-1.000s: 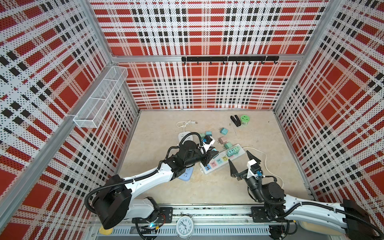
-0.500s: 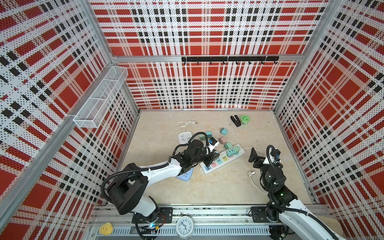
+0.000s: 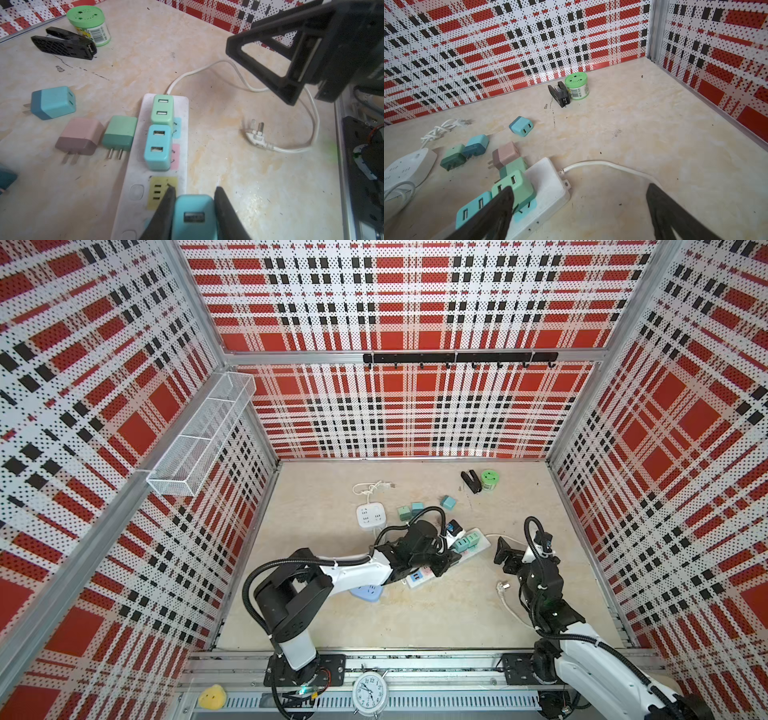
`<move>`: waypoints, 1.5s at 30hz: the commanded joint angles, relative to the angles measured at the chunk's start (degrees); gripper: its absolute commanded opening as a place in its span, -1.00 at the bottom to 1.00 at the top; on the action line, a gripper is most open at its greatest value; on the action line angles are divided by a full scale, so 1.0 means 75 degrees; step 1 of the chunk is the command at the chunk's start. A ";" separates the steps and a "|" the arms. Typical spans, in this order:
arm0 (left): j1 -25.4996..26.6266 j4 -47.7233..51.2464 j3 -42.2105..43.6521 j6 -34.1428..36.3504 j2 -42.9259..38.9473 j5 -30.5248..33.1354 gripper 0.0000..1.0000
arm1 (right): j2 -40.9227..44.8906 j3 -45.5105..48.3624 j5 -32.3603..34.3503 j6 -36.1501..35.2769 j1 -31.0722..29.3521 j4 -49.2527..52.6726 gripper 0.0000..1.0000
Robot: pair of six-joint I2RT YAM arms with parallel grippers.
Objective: Insert the plug
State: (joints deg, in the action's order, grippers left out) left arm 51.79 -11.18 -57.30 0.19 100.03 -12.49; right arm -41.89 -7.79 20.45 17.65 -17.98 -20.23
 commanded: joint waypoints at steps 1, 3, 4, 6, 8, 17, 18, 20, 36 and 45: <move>-0.0073 -0.0111 -0.0343 -0.0119 0.0318 0.0506 -1.00 | 0.0141 0.0148 -0.0025 0.0105 0.0018 -0.0559 1.00; -0.0111 -0.0171 -0.0294 0.0095 0.0391 0.0729 -1.00 | 0.0143 0.0166 -0.0033 0.0104 0.0015 -0.0592 1.00; -0.0158 -0.0172 -0.0294 0.0187 0.0417 0.0702 -1.00 | 0.0107 0.0149 -0.0071 0.0095 0.0018 -0.0599 1.00; -0.0288 -0.0110 -0.0331 0.0321 0.0454 0.0514 -1.00 | 0.0019 0.0116 -0.0123 0.0097 0.0017 -0.0629 1.00; -0.0382 -0.0020 -0.0376 0.0397 0.0487 0.0417 -1.00 | -0.0110 0.0069 -0.0125 0.0102 0.0021 -0.0642 1.00; -0.0384 0.0040 -0.0524 0.0240 0.0606 0.0196 -1.00 | -0.0222 0.0030 -0.0393 0.0060 0.0025 -0.0654 1.00; -0.0389 0.0038 -0.0538 0.0217 0.0646 0.0264 -1.00 | -0.0181 0.0043 -0.0370 0.0054 0.0021 -0.0648 1.00; -0.0375 0.0039 -0.0608 0.0140 0.0776 0.0380 -1.00 | -0.0133 0.0066 -0.0383 0.0073 0.0018 -0.0620 1.00; -0.0138 0.0618 -0.1209 0.0297 0.1344 0.0886 -1.00 | -0.0086 0.0078 -0.0477 0.0061 0.0026 -0.0595 1.00; -0.0073 0.0309 -0.1078 0.0414 0.1387 0.0465 -1.00 | -0.0086 0.0078 -0.0489 0.0067 0.0018 -0.0578 1.00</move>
State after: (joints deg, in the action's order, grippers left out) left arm 50.57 -8.01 -65.19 3.09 109.14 -6.68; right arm -42.70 -7.25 17.08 17.67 -17.96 -22.13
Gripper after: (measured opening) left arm 0.301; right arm 0.998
